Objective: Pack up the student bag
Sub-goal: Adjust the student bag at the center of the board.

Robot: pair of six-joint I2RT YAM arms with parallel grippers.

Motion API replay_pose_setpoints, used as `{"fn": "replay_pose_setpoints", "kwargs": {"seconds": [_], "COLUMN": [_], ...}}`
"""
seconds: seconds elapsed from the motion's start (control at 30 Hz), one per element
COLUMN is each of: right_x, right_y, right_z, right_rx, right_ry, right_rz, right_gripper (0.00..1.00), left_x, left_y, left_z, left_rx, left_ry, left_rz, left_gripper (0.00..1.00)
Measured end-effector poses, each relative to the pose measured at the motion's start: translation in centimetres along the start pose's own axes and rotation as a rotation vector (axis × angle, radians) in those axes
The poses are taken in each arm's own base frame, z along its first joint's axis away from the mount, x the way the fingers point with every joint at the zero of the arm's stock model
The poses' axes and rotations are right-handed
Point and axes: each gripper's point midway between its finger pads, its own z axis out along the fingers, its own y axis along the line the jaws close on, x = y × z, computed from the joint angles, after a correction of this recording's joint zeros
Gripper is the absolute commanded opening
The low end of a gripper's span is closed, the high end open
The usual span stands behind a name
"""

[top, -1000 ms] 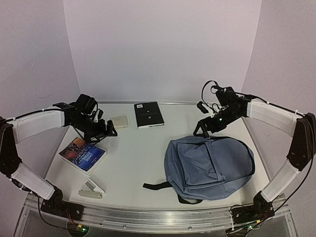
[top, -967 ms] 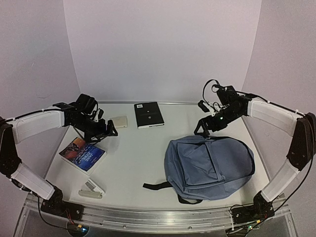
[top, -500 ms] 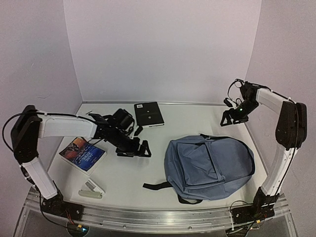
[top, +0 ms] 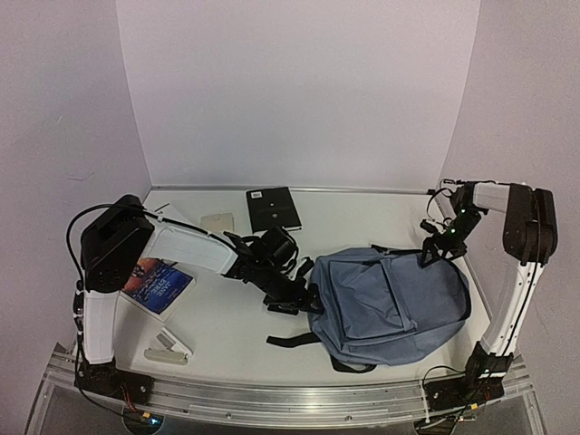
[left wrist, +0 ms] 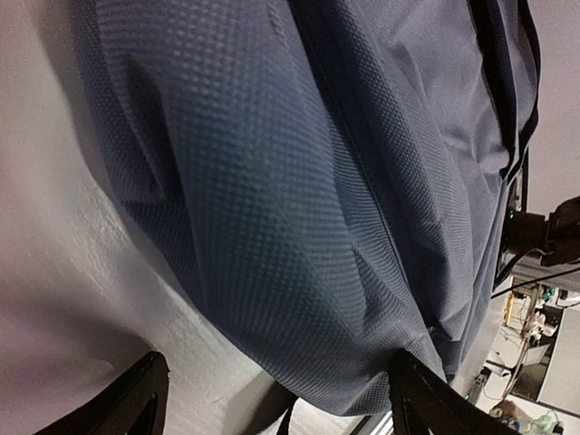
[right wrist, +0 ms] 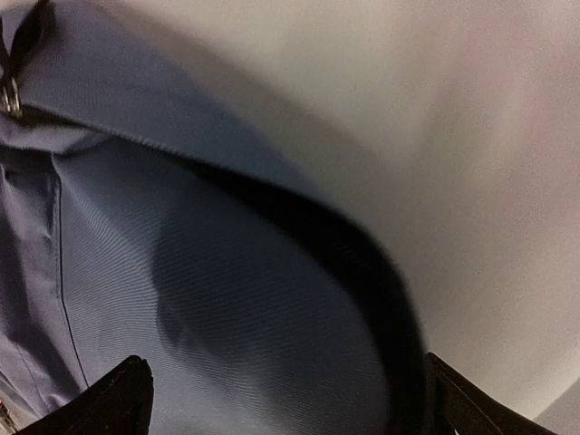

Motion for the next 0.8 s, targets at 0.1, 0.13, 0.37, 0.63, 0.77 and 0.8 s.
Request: {"fn": "replay_pose_setpoints", "kwargs": {"seconds": [0.1,0.13,0.37,0.63,0.77,0.8], "right_x": [1.6,2.0,5.2,8.7,10.2,10.3], "right_y": [0.7,0.9,2.6,7.6,13.1,14.4], "right_z": [1.1,1.4,0.9,0.0,-1.0,-1.4], "right_rx": [-0.031,-0.038,-0.075,-0.174,-0.247,-0.273], "right_ry": [0.047,0.058,0.104,0.191,0.24,0.235], "right_rz": [-0.015,-0.023,-0.076,-0.177,-0.314,-0.345], "right_gripper": [0.98,0.98,0.98,0.98,0.98,0.98], "left_x": [-0.6,-0.8,-4.0,-15.8,-20.5,-21.1], "left_y": [-0.3,-0.4,1.2,5.0,6.7,7.1], "left_z": [0.6,0.7,0.4,-2.4,-3.8,-4.3], "left_rx": [0.022,0.026,0.042,0.018,-0.022,-0.037], "left_ry": [-0.006,-0.009,-0.051,-0.238,-0.327,-0.343], "left_rz": [-0.011,-0.017,-0.098,-0.141,-0.125,-0.124], "left_gripper": [0.69,0.66,0.43,0.31,0.57,0.64]}}
